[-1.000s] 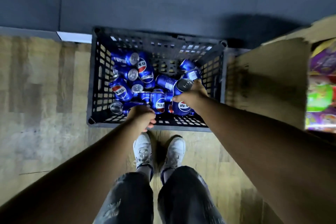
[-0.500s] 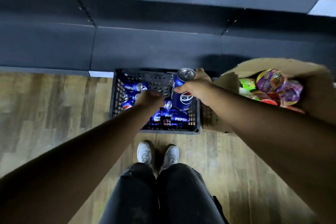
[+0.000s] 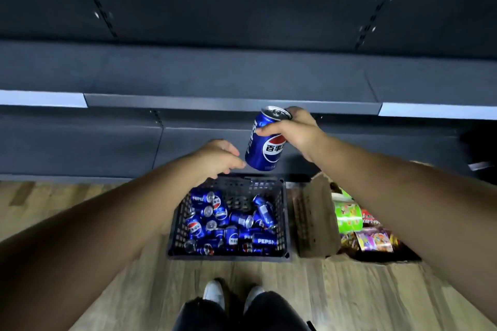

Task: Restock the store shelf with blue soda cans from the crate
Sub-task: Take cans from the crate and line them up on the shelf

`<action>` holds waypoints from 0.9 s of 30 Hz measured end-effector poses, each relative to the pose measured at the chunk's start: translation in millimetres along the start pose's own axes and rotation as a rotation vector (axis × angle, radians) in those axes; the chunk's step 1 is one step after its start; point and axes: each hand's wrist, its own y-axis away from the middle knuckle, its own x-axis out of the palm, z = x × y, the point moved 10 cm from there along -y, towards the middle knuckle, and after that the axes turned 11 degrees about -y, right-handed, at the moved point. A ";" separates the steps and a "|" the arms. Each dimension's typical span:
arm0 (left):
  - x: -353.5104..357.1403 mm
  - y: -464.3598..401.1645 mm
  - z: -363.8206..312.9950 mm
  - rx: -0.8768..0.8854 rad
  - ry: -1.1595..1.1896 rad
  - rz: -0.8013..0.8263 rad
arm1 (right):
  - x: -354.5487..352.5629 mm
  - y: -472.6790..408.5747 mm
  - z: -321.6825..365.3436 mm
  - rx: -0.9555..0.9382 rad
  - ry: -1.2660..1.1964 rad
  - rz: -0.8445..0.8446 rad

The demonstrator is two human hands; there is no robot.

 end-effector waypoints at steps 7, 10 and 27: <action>-46.8 26.2 -59.6 0.167 0.065 -0.184 | -10.5 28.4 81.9 -0.132 -0.033 0.035; -54.6 34.9 -77.9 0.209 0.040 -0.175 | -14.2 38.7 112.1 -0.169 -0.028 0.029; -124.8 123.1 -190.0 0.625 0.077 -0.703 | -34.7 100.9 234.5 -0.351 -0.215 -0.069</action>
